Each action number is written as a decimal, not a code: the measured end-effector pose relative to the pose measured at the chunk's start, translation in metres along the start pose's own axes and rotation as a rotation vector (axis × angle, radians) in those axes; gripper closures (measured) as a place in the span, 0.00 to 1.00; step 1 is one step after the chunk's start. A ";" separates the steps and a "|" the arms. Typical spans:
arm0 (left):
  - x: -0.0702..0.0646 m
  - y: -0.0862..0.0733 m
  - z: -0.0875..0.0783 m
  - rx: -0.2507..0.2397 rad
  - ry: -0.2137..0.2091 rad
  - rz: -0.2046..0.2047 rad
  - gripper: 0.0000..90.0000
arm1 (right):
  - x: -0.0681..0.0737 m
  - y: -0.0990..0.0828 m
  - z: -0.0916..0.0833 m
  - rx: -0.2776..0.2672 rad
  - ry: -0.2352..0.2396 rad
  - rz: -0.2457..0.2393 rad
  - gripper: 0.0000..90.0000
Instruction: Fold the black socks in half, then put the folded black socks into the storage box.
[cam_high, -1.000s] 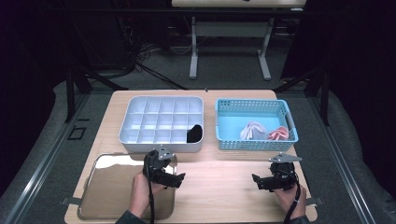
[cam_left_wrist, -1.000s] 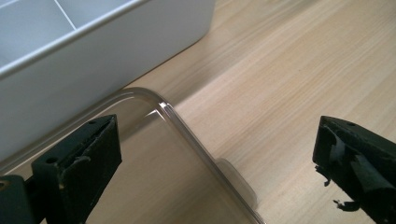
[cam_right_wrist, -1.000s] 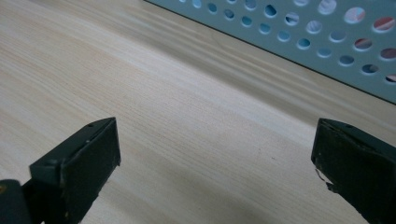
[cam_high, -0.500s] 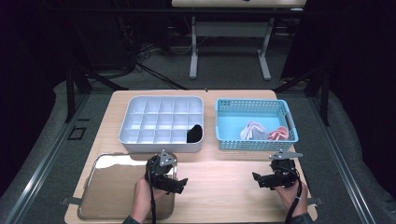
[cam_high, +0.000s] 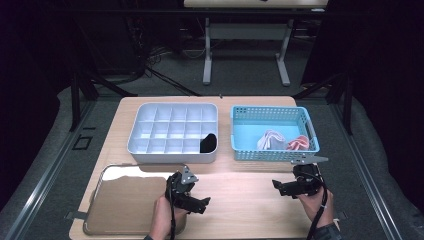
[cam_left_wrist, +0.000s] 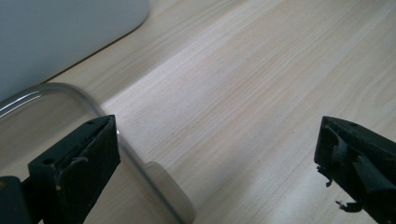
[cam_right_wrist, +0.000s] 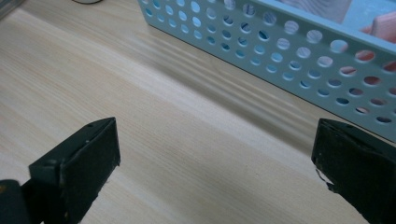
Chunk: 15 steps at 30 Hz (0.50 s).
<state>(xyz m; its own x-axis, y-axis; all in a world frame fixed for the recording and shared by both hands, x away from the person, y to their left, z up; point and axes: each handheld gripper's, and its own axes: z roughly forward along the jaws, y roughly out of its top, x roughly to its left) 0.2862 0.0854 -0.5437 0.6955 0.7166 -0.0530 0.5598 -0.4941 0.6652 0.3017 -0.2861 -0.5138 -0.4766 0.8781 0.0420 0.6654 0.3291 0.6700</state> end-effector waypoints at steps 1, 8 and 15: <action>-0.002 0.000 0.001 0.001 -0.006 0.002 0.00 | 0.000 0.001 0.000 -0.007 0.009 0.006 0.01; -0.010 0.001 0.008 0.004 -0.020 0.015 0.00 | -0.002 0.012 -0.005 0.003 0.020 0.002 0.01; -0.018 -0.001 0.014 -0.003 -0.017 0.024 0.00 | -0.004 0.025 -0.011 0.003 0.020 -0.008 0.01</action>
<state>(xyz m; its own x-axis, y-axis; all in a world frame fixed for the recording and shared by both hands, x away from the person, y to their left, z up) 0.2795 0.0666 -0.5542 0.7164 0.6959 -0.0500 0.5414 -0.5094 0.6689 0.3142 -0.2849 -0.4889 -0.4937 0.8681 0.0513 0.6632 0.3377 0.6680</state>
